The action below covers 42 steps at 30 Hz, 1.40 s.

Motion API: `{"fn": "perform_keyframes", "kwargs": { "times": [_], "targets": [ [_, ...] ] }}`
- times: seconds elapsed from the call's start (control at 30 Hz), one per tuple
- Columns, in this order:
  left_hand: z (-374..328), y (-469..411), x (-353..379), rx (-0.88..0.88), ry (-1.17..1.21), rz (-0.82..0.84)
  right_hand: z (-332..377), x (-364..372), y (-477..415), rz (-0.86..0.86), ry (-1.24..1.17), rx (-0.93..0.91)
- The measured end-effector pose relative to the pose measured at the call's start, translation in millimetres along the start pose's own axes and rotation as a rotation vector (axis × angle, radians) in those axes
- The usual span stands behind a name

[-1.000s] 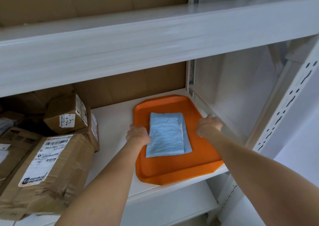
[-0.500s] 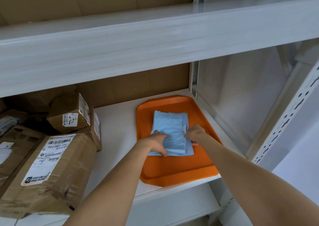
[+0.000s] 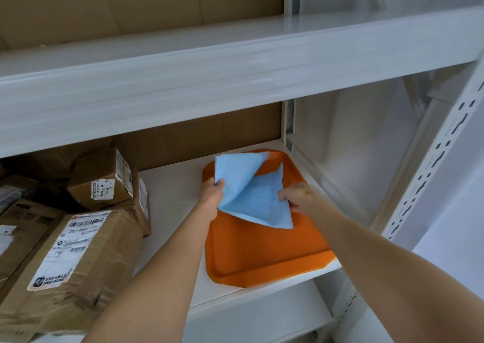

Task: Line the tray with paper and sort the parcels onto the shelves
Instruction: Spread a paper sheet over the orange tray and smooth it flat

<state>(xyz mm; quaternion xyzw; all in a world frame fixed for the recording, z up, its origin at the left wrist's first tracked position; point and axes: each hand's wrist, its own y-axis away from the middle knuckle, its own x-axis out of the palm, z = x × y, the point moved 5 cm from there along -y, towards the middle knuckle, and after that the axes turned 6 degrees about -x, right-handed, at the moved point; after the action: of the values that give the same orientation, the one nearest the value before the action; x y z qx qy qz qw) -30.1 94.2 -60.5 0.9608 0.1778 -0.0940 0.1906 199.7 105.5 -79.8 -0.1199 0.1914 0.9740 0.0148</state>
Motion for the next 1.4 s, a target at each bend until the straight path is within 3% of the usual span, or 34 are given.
{"fn": "perform_keyframes", "kwargs": {
  "times": [0.2,0.33,0.43,0.6,0.7,0.8,1.03,1.17,1.4],
  "targets": [
    [-7,-2,2,-0.037,0.345,0.069,6,-3,5,0.022,-0.202,0.019],
    [-8,-1,4,-0.027,0.488,0.083,13,-16,1,-0.133,-0.225,-0.057],
    [-6,0,1,-0.028,0.468,0.007,18,-24,-4,-0.189,-0.198,-0.118],
    [8,-3,-7,-0.163,0.227,-0.123,31,-36,-1,-0.268,0.166,-0.246],
    [3,1,-20,-0.172,-0.166,-0.273,39,-36,1,-0.277,0.343,-0.303],
    [-11,3,-23,-0.027,-0.417,-0.298,41,-34,-2,-0.257,0.230,-0.296],
    [-47,14,3,0.464,-0.714,-0.200,44,-26,-1,-0.148,0.064,-0.326],
    [-48,21,26,0.567,-0.920,-0.089,43,-23,-1,-0.086,0.020,-0.318],
    [-52,34,27,0.621,-0.704,-0.174,27,-31,-8,-0.144,-0.049,-0.248]
  ]
}}
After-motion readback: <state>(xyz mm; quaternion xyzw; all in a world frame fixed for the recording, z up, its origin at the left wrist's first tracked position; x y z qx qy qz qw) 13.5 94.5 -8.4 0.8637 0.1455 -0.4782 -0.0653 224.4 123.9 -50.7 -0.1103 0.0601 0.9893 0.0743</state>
